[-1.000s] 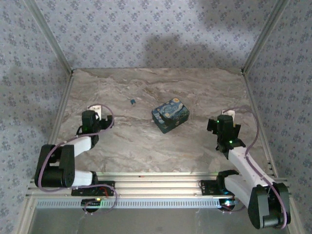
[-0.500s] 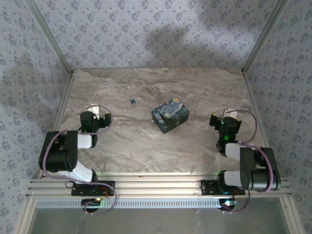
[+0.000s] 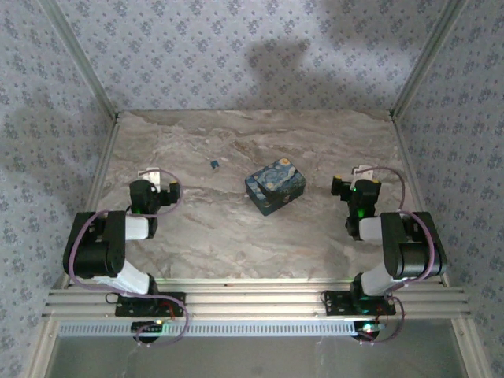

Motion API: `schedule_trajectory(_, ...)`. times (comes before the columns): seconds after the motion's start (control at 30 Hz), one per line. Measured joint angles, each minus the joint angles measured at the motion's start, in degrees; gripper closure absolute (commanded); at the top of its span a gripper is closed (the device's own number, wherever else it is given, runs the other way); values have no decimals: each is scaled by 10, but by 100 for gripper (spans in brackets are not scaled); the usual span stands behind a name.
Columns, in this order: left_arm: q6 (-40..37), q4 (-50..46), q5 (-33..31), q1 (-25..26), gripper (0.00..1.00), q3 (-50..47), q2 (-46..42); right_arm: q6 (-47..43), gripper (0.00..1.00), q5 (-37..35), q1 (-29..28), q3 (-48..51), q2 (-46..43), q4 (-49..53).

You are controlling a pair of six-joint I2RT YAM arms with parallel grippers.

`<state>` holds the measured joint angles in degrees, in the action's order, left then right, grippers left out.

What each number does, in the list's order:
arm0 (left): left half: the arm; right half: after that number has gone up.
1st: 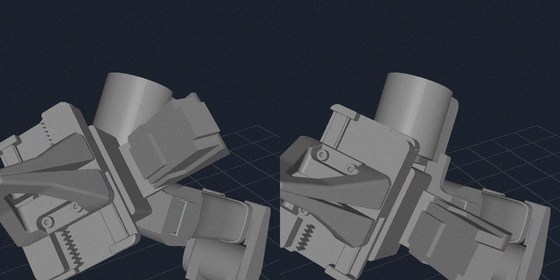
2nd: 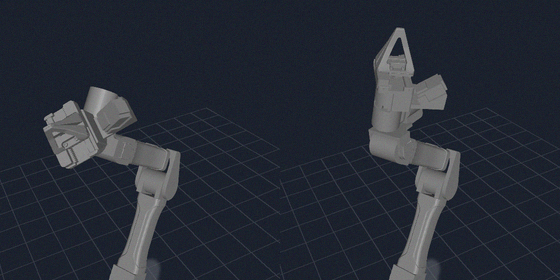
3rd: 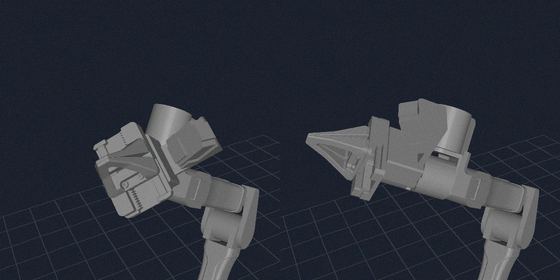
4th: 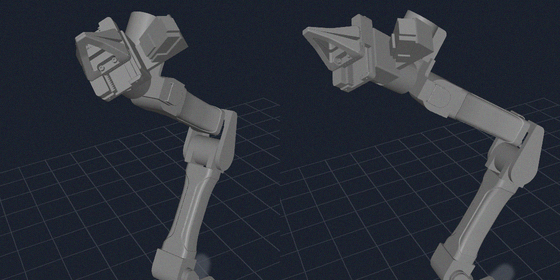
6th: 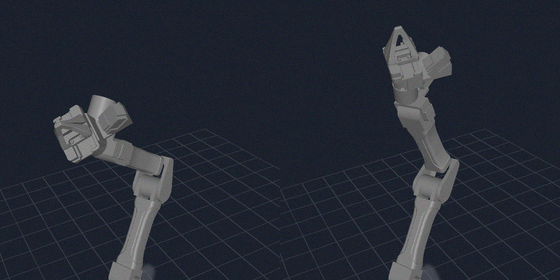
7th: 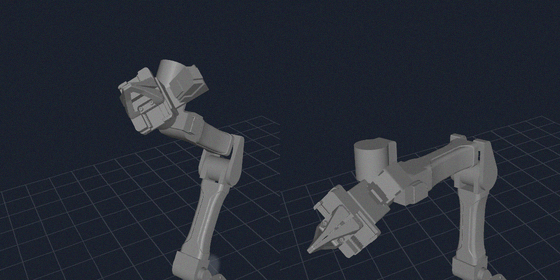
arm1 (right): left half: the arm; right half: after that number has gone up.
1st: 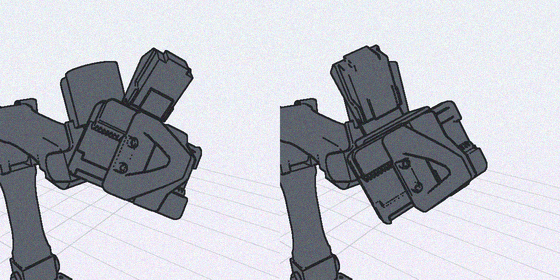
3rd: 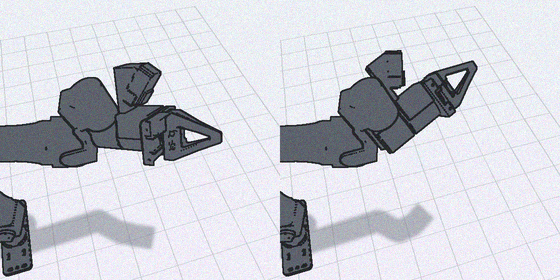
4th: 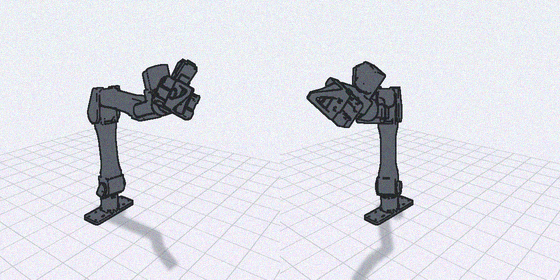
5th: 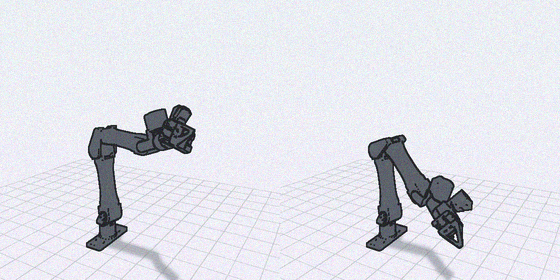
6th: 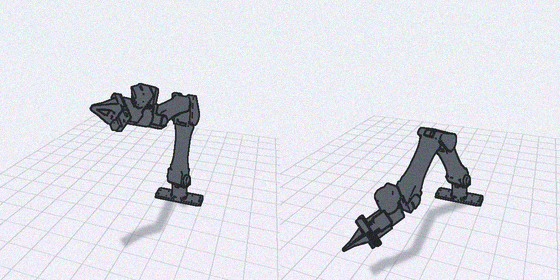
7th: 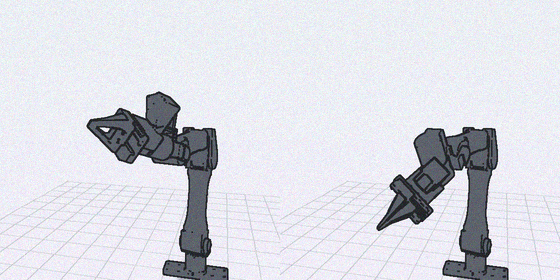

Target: Unlock the padlock with the key

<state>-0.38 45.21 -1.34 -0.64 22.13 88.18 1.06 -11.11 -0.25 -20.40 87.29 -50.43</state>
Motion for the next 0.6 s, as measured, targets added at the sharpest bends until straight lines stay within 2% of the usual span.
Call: schedule_trajectory(0.6,0,0,0,0,2,0,0,-7,0,2,0,0,0,10)
